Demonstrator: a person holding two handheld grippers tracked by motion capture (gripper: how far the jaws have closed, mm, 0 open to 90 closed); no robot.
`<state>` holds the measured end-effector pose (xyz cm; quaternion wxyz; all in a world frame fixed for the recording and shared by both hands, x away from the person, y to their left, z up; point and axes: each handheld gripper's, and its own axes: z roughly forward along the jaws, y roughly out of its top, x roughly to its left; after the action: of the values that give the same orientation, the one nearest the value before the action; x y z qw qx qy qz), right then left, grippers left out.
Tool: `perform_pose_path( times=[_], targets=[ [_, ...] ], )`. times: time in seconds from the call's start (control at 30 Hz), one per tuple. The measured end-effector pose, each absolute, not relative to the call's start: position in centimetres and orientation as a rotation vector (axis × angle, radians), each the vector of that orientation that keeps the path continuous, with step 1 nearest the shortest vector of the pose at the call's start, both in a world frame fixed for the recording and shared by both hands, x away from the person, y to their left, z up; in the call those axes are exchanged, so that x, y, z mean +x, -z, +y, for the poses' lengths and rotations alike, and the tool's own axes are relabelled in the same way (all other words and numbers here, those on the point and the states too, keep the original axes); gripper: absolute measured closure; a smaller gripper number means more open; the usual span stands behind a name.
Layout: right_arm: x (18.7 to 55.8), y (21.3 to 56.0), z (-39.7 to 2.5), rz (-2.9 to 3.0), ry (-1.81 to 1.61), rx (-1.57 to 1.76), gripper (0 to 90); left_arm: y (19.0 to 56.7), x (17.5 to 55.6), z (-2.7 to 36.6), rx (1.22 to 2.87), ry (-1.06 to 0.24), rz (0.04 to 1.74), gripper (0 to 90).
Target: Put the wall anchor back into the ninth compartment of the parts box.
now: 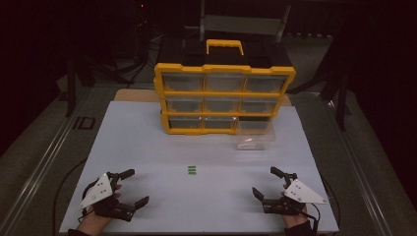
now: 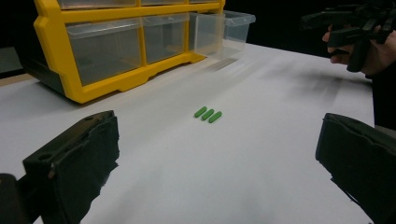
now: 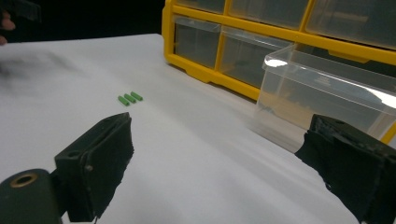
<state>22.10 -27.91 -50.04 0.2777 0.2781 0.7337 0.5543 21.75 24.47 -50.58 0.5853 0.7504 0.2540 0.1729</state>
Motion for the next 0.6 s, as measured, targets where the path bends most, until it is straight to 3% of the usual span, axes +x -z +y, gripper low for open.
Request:
perform_pose_path(
  times=[0.6],
  targets=[
    [21.91,49.87,-27.78,1.936,-1.444,0.763,8.5,50.21,21.97,24.24,1.732,-0.394,0.616,0.3]
  ],
)
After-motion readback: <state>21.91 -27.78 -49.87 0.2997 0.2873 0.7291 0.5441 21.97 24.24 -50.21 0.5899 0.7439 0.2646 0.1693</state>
